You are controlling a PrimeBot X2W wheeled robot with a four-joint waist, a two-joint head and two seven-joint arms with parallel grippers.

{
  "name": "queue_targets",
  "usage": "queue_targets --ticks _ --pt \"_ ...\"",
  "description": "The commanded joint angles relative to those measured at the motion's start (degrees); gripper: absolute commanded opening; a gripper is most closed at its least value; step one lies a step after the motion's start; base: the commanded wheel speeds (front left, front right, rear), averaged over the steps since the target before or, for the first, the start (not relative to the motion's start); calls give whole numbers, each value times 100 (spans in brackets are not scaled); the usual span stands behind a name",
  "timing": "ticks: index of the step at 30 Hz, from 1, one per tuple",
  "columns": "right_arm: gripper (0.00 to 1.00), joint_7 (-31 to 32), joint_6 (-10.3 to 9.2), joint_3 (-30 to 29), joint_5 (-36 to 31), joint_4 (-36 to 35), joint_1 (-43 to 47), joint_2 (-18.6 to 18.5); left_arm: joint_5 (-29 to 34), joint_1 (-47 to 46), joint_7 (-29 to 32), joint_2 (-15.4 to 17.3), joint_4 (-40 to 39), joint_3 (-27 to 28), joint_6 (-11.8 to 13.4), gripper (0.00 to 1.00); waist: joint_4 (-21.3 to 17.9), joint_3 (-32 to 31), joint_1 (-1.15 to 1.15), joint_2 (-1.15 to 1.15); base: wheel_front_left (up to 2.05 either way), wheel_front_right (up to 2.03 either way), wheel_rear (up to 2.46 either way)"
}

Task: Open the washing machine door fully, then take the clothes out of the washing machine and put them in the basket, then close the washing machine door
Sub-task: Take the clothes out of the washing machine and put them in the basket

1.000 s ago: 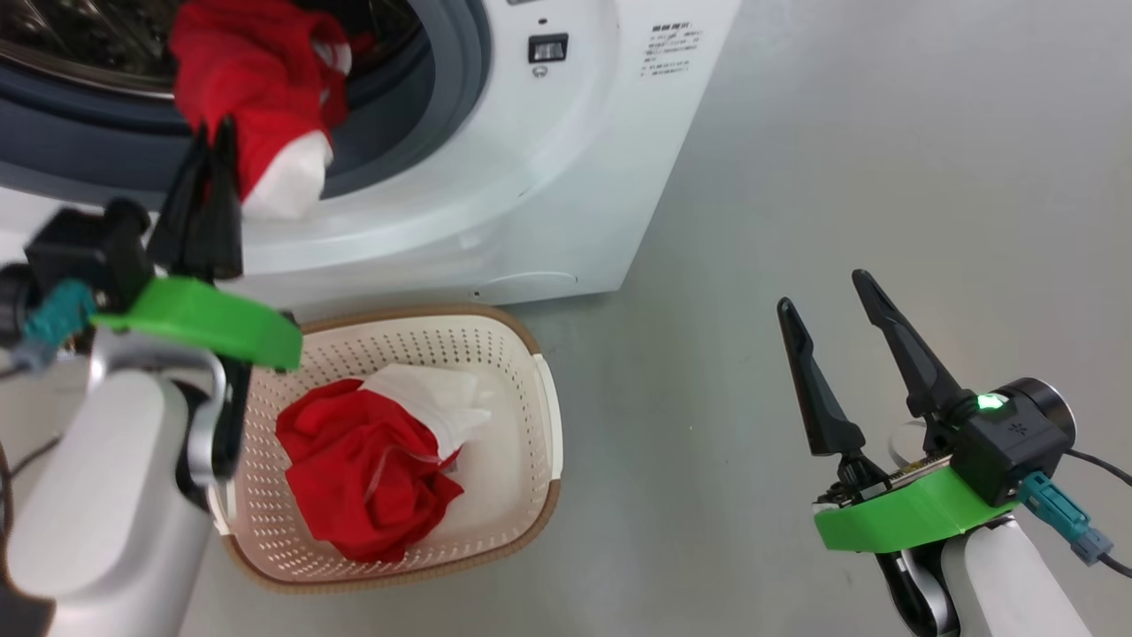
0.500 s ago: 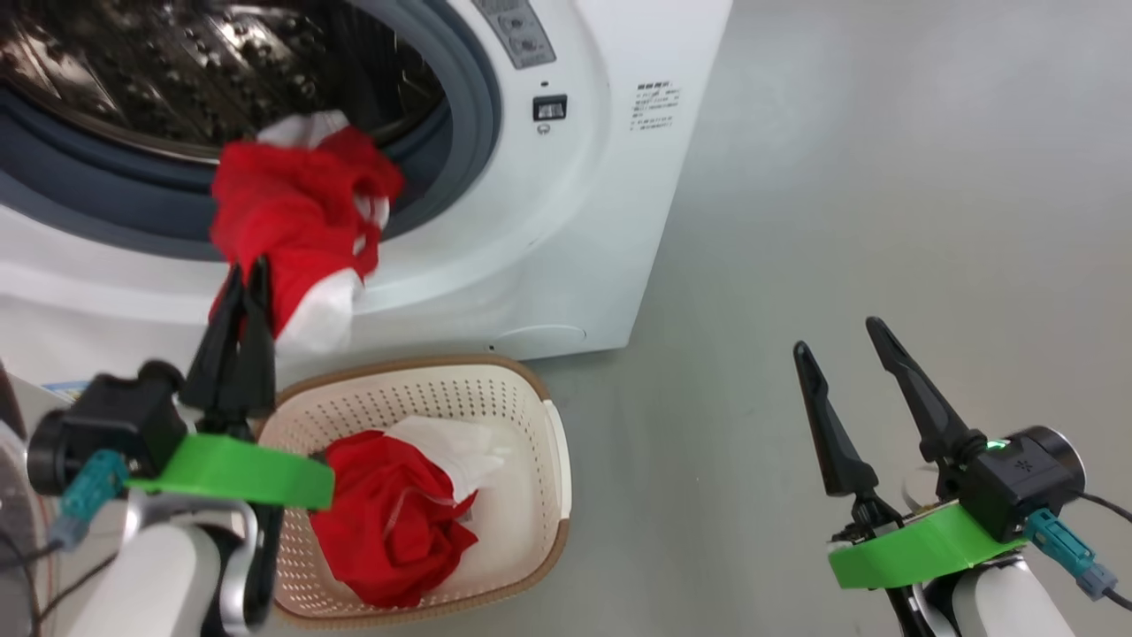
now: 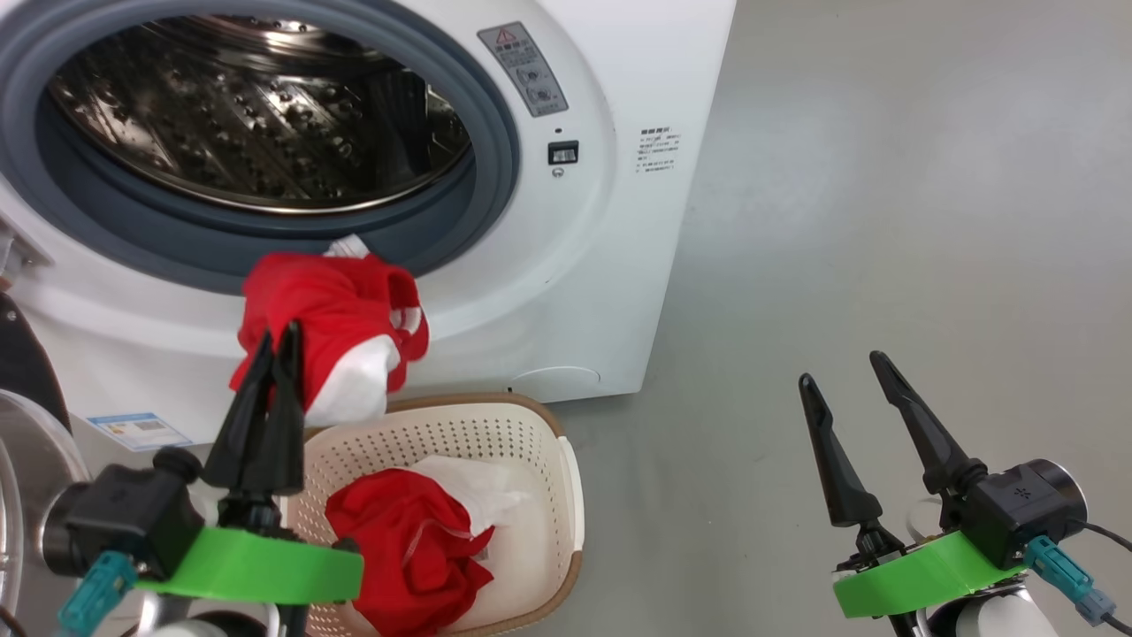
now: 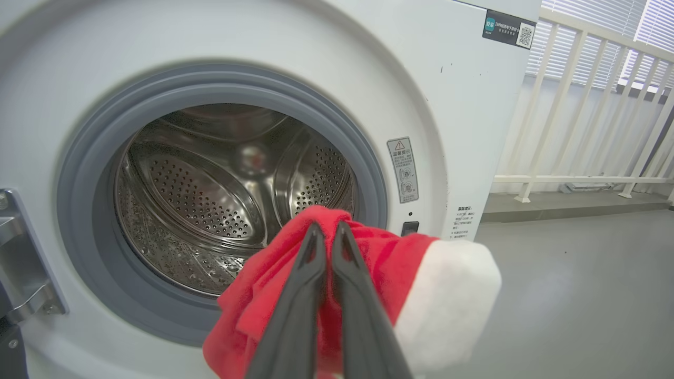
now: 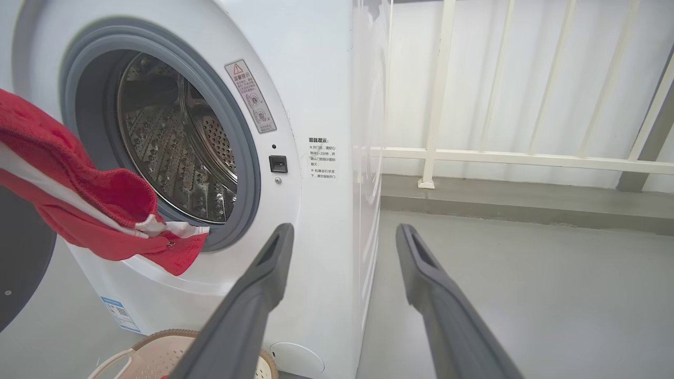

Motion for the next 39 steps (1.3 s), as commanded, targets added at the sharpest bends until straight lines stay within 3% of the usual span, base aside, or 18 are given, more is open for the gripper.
queue_targets --ticks 1,14,28,39 --pt "100 -36 36 108 -27 -147 -19 -11 49 -11 61 164 -258 194 81 0 19 -58 0 0 0 0 0" --pt "100 -33 36 106 -56 -223 23 -11 21 272 142 87 -469 24 168 0 49 14 0 0 0 0 0" --pt "100 -34 36 209 -42 -203 -231 -11 -223 -215 -396 -383 1722 -236 -335 0 -64 549 0 0 0 0 0" --pt "100 -35 36 281 -75 -245 -457 -11 -22 -1067 -632 -808 3855 -379 -820 0 -161 1133 0 0 0 0 0"
